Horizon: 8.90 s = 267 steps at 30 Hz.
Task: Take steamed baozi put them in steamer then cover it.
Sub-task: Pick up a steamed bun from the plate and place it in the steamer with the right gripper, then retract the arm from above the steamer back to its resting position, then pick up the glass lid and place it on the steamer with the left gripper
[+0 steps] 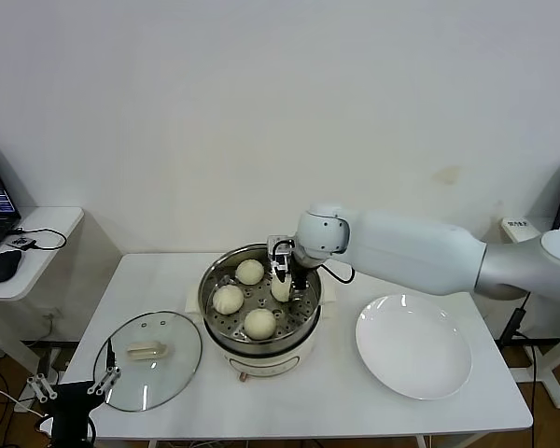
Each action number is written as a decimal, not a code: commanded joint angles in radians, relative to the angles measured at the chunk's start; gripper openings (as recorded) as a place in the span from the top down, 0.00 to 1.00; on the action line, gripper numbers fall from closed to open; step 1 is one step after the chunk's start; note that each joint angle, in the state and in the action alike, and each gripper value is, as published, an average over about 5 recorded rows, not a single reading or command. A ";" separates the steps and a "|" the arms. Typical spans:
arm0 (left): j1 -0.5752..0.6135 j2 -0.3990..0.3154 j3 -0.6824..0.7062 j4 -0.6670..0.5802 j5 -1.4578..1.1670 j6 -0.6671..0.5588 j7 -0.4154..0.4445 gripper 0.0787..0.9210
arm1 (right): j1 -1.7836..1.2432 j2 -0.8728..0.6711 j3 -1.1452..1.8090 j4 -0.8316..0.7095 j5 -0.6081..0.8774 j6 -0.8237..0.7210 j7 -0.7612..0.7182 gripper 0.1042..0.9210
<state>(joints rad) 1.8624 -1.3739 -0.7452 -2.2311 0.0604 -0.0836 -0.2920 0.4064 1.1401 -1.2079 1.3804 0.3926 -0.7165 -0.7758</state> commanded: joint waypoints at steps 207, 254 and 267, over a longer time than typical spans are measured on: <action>-0.793 0.254 0.670 0.177 1.241 0.563 0.513 0.92 | -2.058 0.399 1.897 0.455 -0.556 0.985 0.689 0.12; -0.906 0.039 0.767 0.404 1.360 0.577 0.596 0.92 | -2.069 0.406 1.878 0.428 -0.586 1.014 0.696 0.12; -0.883 0.052 0.752 0.369 1.326 0.580 0.572 0.88 | -2.068 0.407 1.871 0.425 -0.588 1.014 0.695 0.12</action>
<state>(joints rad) 0.9675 -1.3299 0.0096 -1.8381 1.4077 0.4930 0.2959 -1.6622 1.5466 0.6657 1.8057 -0.1950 0.2968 -0.0808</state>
